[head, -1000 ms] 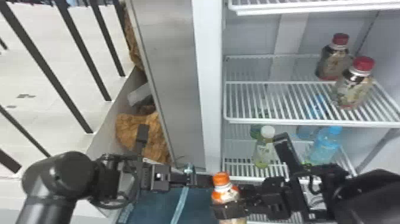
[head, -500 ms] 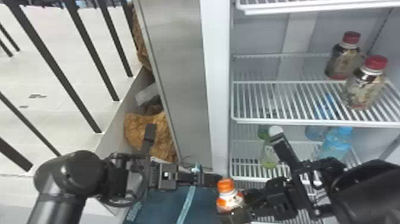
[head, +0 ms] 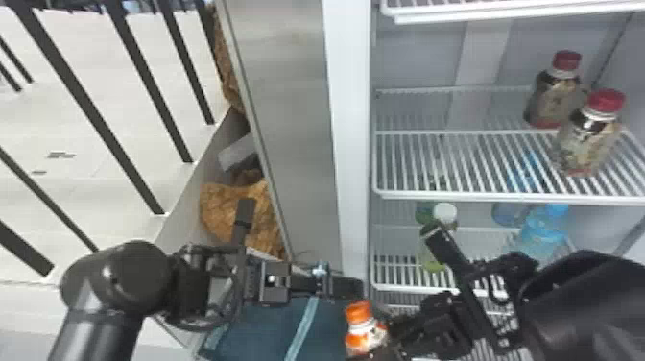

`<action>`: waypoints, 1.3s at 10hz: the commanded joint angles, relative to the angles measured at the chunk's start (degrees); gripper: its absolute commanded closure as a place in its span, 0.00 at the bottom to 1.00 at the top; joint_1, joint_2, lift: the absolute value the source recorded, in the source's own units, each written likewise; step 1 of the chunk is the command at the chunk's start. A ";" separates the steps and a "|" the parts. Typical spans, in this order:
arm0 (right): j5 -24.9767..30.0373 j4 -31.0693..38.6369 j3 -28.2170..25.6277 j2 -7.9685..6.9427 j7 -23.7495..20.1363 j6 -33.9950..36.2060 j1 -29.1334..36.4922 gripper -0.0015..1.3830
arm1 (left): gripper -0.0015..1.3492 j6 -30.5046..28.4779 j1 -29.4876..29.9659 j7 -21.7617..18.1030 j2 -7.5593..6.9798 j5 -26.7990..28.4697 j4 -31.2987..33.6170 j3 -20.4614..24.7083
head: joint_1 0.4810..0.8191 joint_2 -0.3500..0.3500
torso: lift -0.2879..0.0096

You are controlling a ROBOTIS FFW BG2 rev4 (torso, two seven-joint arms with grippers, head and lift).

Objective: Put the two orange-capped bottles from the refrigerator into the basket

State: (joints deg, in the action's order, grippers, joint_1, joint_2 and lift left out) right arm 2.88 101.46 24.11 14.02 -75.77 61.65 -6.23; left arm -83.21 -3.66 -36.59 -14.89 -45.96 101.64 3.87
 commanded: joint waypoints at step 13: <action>-4.36 -6.19 -6.74 -2.25 1.06 -7.80 1.17 0.17 | 0.89 0.66 0.14 0.11 -0.05 -1.00 -0.75 -0.21 | 0.63 0.69 | 0.83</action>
State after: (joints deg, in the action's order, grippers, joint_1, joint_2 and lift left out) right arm -1.90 94.28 18.35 11.78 -74.69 53.89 -5.69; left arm -82.53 -3.62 -36.48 -14.94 -46.96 100.89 3.49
